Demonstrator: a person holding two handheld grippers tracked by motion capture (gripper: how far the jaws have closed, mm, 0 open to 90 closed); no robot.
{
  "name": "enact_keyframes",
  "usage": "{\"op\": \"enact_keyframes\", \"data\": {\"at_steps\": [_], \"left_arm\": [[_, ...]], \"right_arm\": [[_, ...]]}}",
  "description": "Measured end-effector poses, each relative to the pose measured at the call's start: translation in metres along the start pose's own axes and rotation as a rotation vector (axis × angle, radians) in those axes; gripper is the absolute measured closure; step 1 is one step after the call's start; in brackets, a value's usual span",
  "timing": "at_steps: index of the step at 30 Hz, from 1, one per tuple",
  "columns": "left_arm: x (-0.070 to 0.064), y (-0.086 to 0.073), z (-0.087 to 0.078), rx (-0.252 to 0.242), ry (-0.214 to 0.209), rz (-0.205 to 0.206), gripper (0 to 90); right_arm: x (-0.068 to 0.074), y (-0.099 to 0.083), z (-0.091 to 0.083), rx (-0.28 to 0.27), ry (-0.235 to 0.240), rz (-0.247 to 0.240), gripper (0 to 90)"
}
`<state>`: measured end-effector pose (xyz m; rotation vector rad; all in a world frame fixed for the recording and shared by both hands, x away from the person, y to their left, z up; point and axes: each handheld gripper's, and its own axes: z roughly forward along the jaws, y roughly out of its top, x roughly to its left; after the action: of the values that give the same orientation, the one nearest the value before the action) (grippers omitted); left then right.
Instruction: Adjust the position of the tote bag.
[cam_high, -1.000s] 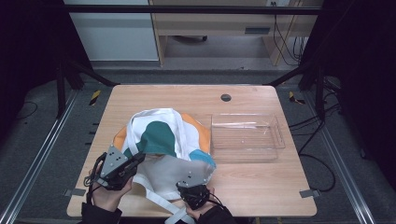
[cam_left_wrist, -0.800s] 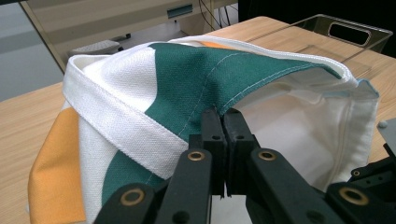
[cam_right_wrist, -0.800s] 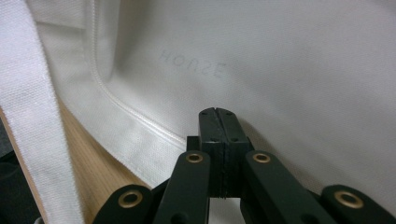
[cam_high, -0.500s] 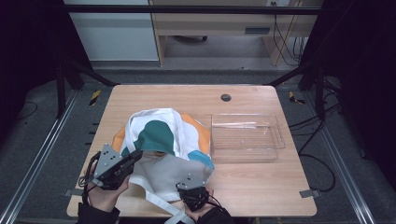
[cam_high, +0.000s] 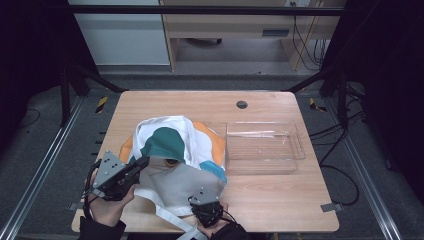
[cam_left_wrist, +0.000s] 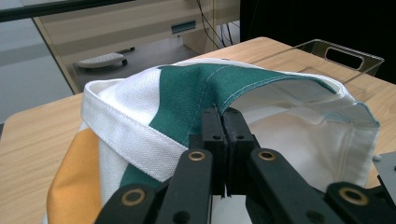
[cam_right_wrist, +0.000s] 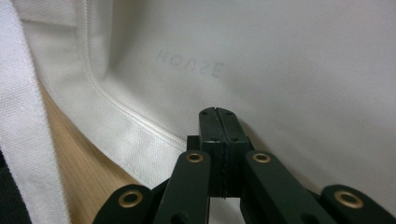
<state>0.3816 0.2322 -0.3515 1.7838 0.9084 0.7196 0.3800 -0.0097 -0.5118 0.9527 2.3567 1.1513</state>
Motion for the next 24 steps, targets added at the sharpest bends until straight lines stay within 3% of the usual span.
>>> {"op": "enact_keyframes", "data": {"at_steps": [13,24], "left_arm": [[0.008,0.017,-0.005,-0.04,-0.002,-0.008,88.9],[0.013,0.031,0.003,-0.069,0.008,-0.023,88.9]], "right_arm": [[0.0,0.0,0.0,0.002,0.0,-0.005,90.0],[0.0,0.0,0.0,0.002,0.0,-0.005,90.0]]}}
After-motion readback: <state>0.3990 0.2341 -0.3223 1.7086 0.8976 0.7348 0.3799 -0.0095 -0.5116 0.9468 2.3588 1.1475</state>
